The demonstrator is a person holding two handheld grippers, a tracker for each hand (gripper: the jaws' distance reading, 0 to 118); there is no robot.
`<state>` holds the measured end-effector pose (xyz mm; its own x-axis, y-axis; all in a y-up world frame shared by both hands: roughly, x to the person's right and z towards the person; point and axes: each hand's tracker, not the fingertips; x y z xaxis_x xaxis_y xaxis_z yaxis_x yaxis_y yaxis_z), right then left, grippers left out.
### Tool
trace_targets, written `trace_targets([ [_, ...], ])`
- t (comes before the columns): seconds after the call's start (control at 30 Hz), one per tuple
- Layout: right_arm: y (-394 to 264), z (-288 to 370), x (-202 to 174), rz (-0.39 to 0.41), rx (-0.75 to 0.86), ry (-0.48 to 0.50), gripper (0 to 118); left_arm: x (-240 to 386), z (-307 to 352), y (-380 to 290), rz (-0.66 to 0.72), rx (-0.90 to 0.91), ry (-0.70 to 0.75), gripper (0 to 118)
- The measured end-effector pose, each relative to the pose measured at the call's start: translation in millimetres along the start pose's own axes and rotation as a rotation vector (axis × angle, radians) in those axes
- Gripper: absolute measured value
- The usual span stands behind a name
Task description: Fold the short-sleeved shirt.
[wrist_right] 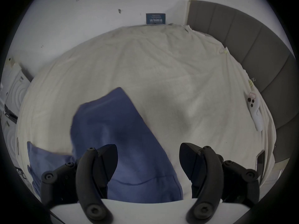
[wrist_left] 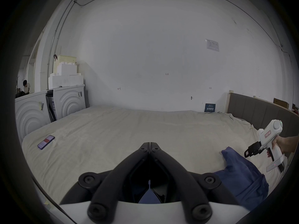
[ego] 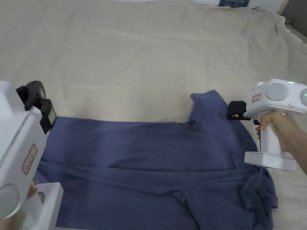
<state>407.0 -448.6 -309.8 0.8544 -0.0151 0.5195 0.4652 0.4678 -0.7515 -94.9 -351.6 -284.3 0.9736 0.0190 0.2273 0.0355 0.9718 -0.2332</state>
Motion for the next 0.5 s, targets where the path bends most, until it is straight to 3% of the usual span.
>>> trace_targets([
  [0.07,1.0,-11.2,1.2,-0.022,-0.01,-0.003,77,-0.3,-5.6,-3.5,0.004,-0.015,0.002,0],
  [0.17,2.7,-25.8,2.3,-0.05,-0.034,-0.006,49,-1.8,-14.4,-11.8,-0.005,-0.041,0.009,0],
  [0.27,1.5,-32.6,0.6,-0.038,-0.05,-0.038,39,-5.9,-21.7,-19.2,-0.005,-0.072,0.013,0],
  [0.4,-0.1,-30.9,1.0,-0.039,-0.036,-0.046,2,-11.2,-28.9,-26.7,0.01,-0.11,0.014,0],
  [0.5,2.4,-23.1,-0.2,-0.038,-0.038,-0.048,2,-15.4,-35.5,-29.6,0.045,-0.169,0.013,0],
])
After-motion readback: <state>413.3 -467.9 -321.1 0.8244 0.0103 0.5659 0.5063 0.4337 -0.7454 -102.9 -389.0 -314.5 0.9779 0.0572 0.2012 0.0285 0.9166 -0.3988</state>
